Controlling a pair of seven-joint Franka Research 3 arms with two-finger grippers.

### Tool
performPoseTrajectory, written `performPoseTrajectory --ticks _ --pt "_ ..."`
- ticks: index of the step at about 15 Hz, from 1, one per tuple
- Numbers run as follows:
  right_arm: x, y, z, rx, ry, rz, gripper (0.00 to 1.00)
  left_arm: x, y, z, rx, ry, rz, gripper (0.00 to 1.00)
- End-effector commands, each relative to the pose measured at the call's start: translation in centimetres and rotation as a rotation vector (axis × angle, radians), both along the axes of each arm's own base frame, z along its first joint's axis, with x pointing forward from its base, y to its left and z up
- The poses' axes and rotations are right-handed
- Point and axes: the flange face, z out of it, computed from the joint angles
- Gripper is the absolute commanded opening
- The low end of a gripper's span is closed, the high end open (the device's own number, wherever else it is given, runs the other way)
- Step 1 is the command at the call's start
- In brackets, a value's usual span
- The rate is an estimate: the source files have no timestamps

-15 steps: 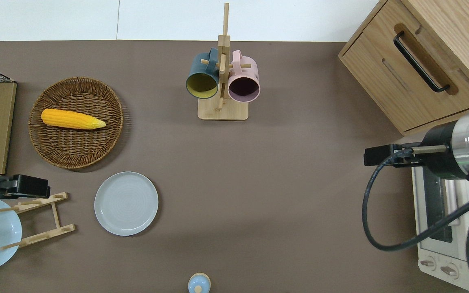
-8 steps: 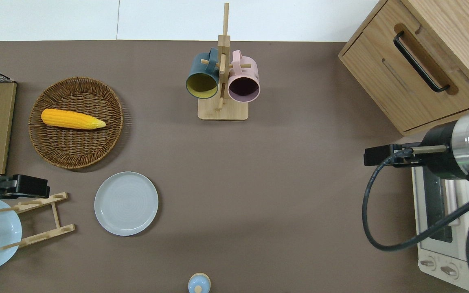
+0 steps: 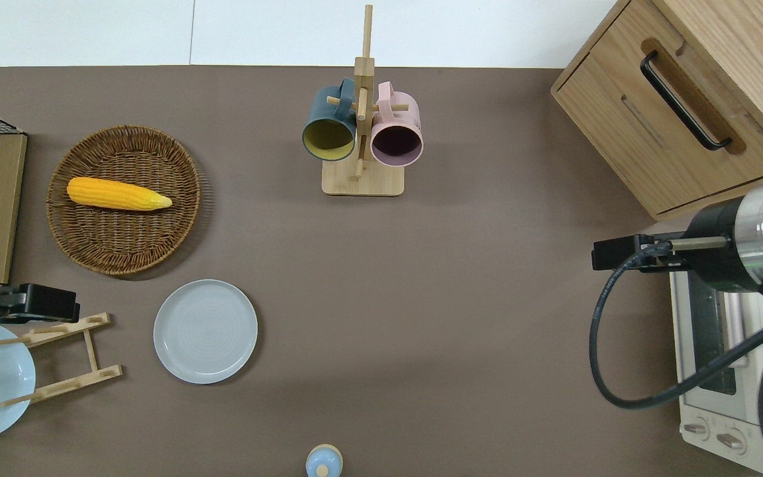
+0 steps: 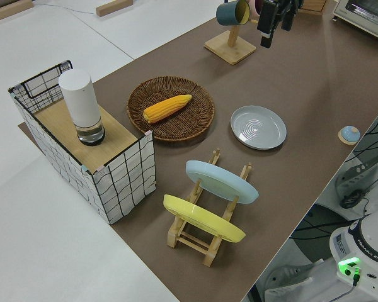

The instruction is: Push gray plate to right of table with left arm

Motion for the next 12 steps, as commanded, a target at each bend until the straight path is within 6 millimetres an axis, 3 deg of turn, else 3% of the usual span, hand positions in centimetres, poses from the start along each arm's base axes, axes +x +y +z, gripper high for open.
performPoseTrajectory --ticks 1,12 --pt "0.1 -0.1 0.3 0.018 0.0 -0.004 0.996 -0.8 0.4 -0.6 0.02 -0.019 0.014 0.99" --pt "0.1 0.0 0.3 0.018 0.0 -0.002 0.996 -1.0 1.5 -0.9 0.009 -0.048 0.035 0.98"
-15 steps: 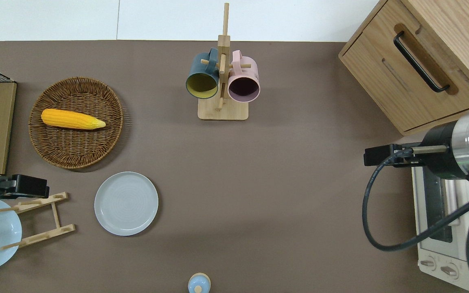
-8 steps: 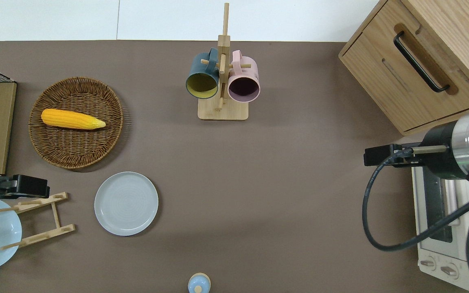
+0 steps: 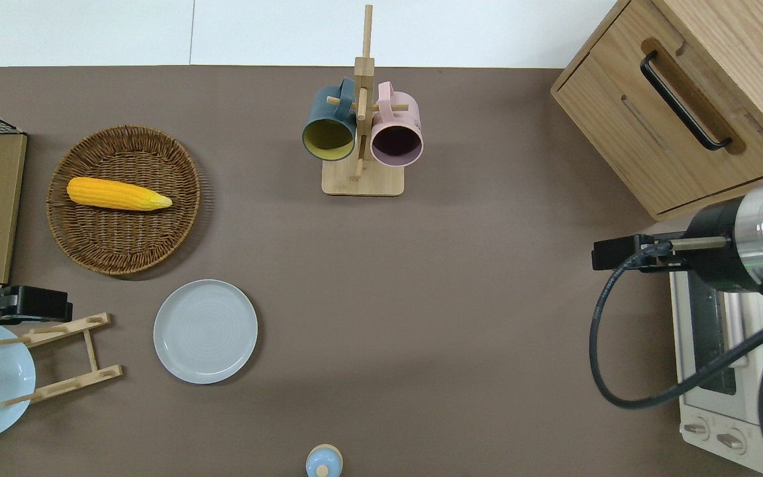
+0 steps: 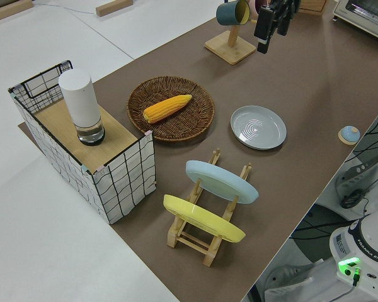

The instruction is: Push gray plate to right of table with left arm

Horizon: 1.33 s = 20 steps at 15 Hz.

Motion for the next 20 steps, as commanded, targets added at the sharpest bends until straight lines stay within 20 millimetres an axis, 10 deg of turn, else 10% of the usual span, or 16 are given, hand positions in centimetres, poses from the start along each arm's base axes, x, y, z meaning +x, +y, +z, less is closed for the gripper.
performPoseTrajectory --ticks 1,8,20 --pt "0.1 0.0 0.3 0.018 0.0 -0.002 0.996 -0.6 0.2 -0.4 0.012 -0.02 0.009 0.98" --pt "0.1 -0.1 0.3 0.018 0.0 -0.004 0.996 -0.5 0.2 -1.7 0.008 -0.007 0.006 0.98" --pt "0.1 -0.1 0.3 0.018 0.0 -0.004 0.996 -0.7 1.5 -11.7 -0.006 0.085 -0.03 0.99"
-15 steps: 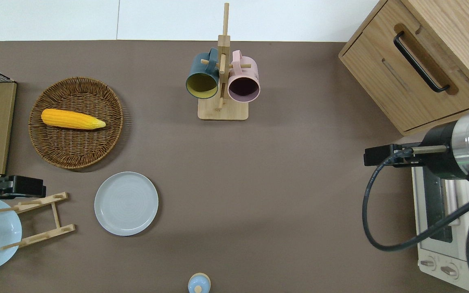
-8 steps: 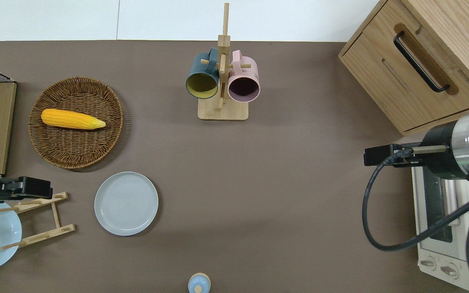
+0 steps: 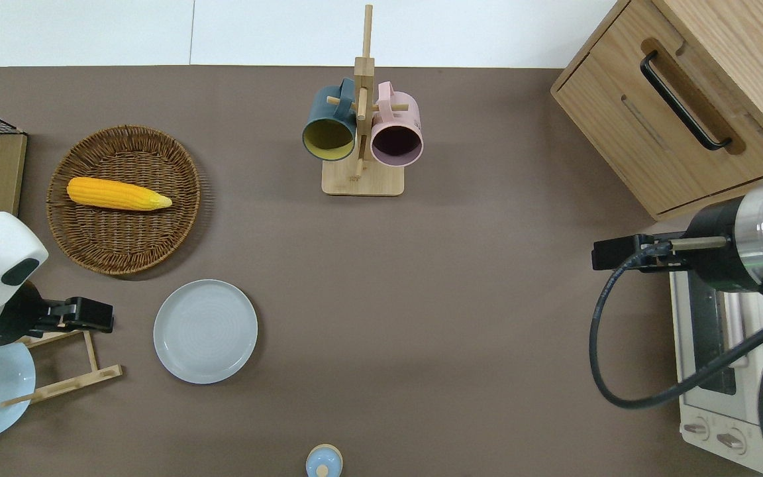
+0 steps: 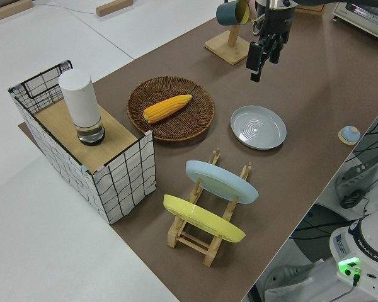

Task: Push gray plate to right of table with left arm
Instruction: 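Move the left gripper forward to the edge of the gray plate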

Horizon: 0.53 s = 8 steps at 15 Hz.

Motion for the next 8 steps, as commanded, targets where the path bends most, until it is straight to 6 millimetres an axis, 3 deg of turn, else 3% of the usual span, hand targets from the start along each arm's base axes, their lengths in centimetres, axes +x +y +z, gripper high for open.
performPoseTrajectory --ticks 1,8 --pt "0.1 0.0 0.3 0.018 0.0 -0.002 0.996 -0.7 0.9 -2.6 -0.002 -0.01 -0.017 0.99" --pt "0.1 -0.1 0.3 0.018 0.0 -0.004 0.996 -1.2 0.8 -7.3 -0.002 -0.029 -0.026 0.98"
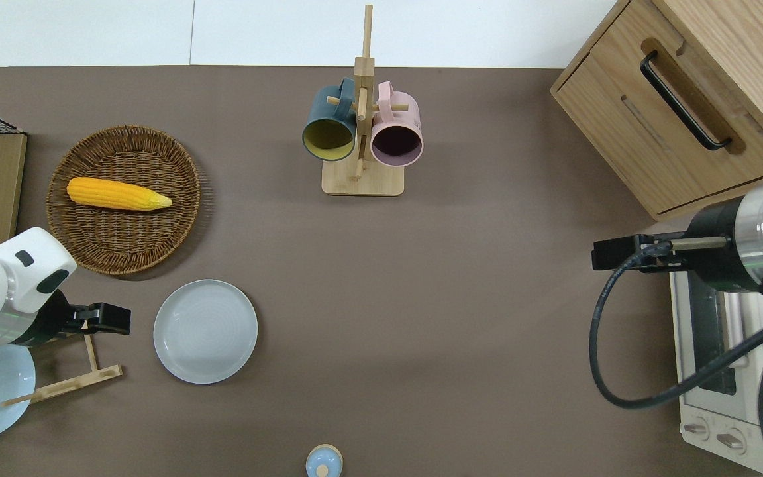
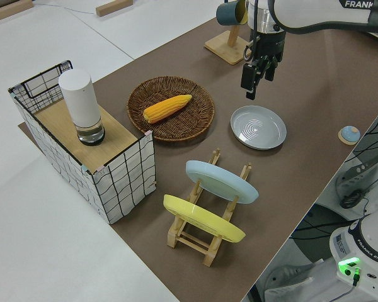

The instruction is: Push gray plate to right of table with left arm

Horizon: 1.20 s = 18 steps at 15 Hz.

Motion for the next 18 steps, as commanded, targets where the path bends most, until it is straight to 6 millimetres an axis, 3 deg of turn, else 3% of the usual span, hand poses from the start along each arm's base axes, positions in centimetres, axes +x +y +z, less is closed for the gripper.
performPoseTrajectory --ticks 1,5,8,12,18 --pt "0.1 -0.1 0.3 0.018 0.0 -0.004 0.996 -0.8 0.2 -2.0 0.003 -0.023 -0.018 0.98" --pt "0.1 0.0 0.3 0.018 0.0 -0.002 0.996 -1.4 0.3 -6.3 0.002 -0.034 -0.024 0.98" --pt "0.1 -0.1 0.3 0.018 0.0 -0.004 0.996 -1.7 0.4 -8.0 0.002 -0.034 -0.024 0.98" --pt "0.1 0.0 0.3 0.018 0.0 -0.002 0.996 -1.7 1.4 -11.7 0.001 -0.029 -0.021 0.97" --pt "0.1 -0.1 0.3 0.018 0.0 -0.004 0.996 -1.8 1.5 -14.2 0.005 -0.03 -0.017 0.95"
